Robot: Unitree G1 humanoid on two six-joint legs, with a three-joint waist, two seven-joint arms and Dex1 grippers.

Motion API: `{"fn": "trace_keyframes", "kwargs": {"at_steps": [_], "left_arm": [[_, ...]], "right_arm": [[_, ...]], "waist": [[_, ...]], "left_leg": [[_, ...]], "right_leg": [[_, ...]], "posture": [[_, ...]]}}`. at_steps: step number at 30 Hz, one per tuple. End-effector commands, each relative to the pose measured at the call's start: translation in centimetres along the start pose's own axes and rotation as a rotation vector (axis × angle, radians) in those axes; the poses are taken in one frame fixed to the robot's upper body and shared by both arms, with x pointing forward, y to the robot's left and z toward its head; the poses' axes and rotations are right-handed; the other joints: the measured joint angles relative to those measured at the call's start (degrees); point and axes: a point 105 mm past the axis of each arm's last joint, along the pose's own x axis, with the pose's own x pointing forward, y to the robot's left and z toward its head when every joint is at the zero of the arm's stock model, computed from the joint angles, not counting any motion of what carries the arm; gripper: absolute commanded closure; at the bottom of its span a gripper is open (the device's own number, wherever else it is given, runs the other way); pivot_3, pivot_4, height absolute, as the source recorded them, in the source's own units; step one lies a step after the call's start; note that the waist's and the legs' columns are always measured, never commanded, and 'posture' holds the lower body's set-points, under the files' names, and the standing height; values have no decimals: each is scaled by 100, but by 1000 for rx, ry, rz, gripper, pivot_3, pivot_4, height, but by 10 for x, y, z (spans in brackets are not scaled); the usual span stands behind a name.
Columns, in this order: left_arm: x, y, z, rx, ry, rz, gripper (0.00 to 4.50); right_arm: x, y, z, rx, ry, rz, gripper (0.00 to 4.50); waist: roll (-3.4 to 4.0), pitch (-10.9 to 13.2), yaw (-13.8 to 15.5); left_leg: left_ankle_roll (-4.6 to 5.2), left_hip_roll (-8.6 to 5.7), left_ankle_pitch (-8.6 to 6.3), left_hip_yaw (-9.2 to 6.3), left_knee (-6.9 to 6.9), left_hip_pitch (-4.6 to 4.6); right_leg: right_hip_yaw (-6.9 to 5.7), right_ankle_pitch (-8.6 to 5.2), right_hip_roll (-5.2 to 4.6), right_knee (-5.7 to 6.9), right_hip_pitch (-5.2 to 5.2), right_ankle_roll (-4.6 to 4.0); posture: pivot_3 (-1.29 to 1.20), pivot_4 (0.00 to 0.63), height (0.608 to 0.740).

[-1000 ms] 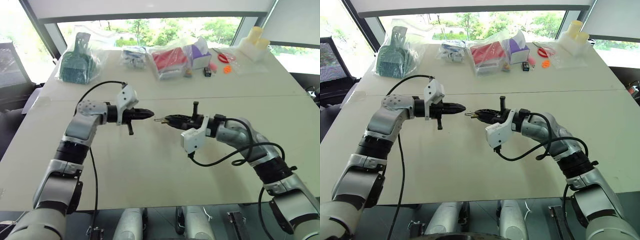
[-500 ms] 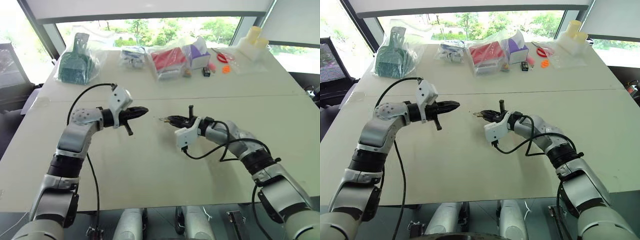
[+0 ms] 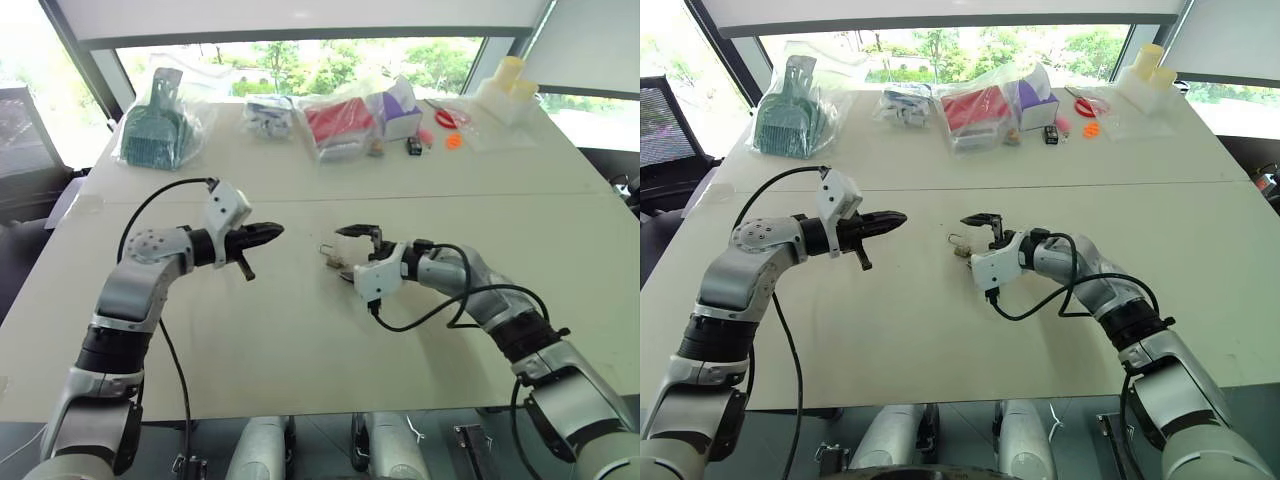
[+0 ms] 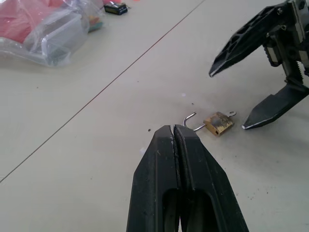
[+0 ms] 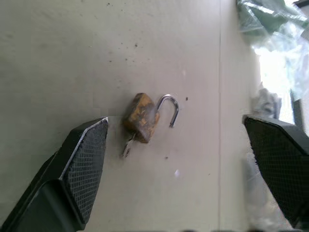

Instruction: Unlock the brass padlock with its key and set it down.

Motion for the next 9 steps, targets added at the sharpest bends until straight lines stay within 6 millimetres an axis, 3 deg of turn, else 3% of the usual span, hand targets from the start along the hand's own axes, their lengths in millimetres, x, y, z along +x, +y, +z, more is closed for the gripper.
{"fn": "trace_keyframes", "kwargs": {"at_steps": [1, 5, 9], "left_arm": [[-8, 3, 13, 36, -29, 13, 4500], [-14, 0, 7, 37, -5, 0, 4500], [-20, -8, 4, 22, 0, -23, 4500]], "right_arm": [[-24, -9, -1, 160, 12, 20, 59], [-48, -11, 5, 414, 1, 75, 59], [-63, -11, 12, 545, 3, 123, 59]], "waist": [[0, 0, 0], [2, 1, -4], [3, 2, -15]], "left_leg": [[0, 0, 0, 0, 0, 1], [1, 5, -1, 0, -1, 2], [1, 18, -2, 2, -2, 4]], "right_leg": [[0, 0, -1, 0, 0, 0], [0, 0, -1, 1, 0, 0], [-1, 0, 0, 1, -2, -2]], "posture": [[0, 150, 740], [0, 150, 740], [0, 150, 740]]}}
